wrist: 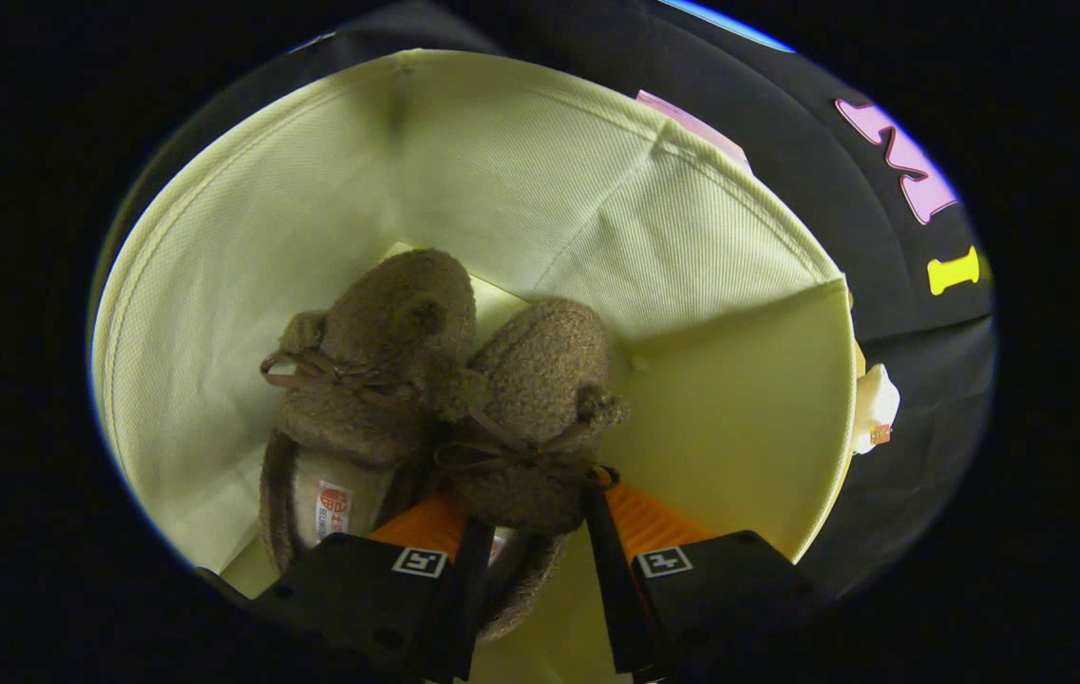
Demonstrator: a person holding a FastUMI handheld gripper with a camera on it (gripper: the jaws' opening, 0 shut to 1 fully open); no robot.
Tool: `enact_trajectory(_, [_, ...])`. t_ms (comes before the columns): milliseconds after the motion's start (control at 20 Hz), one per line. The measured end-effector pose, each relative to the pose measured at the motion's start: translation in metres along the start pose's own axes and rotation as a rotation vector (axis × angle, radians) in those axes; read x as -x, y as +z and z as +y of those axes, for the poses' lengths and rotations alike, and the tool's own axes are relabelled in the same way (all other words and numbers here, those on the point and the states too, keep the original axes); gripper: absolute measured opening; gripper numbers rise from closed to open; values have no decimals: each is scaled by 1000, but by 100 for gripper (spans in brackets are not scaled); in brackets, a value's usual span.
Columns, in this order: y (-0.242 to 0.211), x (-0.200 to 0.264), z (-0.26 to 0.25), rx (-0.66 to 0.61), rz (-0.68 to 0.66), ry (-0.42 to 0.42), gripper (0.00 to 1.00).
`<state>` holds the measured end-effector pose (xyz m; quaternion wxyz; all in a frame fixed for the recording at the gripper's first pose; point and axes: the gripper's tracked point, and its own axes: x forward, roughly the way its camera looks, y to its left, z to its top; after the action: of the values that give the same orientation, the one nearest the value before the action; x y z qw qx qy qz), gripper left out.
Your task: Open the storage box then place both shoes into the box .Put the left shoe in first, then the right shoe, with the right side of both shoes facing outward in a uniform manner.
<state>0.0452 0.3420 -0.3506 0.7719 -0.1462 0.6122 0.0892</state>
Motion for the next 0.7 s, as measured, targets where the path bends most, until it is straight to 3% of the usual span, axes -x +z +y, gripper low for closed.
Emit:
enact_trajectory(200, [9,21,-2,79,-75,-12,73])
enact_trajectory(350, [18,41,-6,113,-158,-10,94])
enact_trajectory(700, [31,117,-29,110,-388,50,98])
